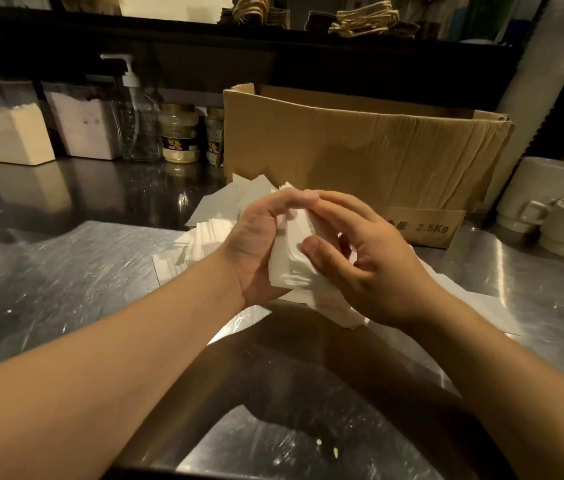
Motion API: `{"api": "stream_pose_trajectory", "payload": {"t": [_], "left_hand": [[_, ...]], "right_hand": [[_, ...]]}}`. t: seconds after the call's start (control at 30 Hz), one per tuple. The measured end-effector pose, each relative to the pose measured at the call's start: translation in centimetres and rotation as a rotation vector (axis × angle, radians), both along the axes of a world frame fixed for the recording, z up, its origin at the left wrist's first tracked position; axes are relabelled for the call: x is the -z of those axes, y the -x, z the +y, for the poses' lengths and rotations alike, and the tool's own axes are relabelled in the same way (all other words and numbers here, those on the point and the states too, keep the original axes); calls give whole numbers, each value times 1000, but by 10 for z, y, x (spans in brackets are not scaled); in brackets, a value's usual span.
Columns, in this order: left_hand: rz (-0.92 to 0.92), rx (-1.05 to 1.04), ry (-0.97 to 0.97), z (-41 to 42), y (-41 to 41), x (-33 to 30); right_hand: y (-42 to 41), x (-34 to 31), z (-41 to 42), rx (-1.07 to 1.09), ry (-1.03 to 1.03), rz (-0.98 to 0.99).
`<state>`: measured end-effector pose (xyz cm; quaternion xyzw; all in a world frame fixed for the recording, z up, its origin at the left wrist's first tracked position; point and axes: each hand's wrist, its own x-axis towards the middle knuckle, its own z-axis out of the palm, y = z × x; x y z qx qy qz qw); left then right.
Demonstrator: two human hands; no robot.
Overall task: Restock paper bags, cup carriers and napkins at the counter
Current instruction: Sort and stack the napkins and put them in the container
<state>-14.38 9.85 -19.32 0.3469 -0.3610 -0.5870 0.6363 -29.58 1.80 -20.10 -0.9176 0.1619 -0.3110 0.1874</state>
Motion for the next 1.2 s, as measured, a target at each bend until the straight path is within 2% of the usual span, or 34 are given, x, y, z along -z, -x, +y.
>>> {"api": "stream_pose_trajectory", "payload": {"t": [0.1,0.17,0.23,0.3,0.43,0.53,0.73,0.9,1.2], "left_hand": [[61,8,-13,-1,-6,-3],[199,12,10,-2,-14,-7],[323,3,39,-3,-25,-9],[375,-5,71,-3,-32,-10],[379,-23,99,-2,-35,-11],[373,-30,82,-3,-33,-11],[361,-40,45,-4,-33,-9],[349,-48,38,-5,-33,-8],[327,-69,26,-5,-32,-9]], "right_hand": [[1,-1,-1,-7,-98,-124],[1,-3,-2,78,-141,-264],[2,-5,-4,165,-168,-312],[3,-6,-6,187,-149,-194],[1,-2,-7,134,-48,237],[-1,-2,-4,107,-19,425],[-3,-2,-3,81,103,455],[-3,0,-7,80,94,401],[-4,0,-4,100,119,431]]}}
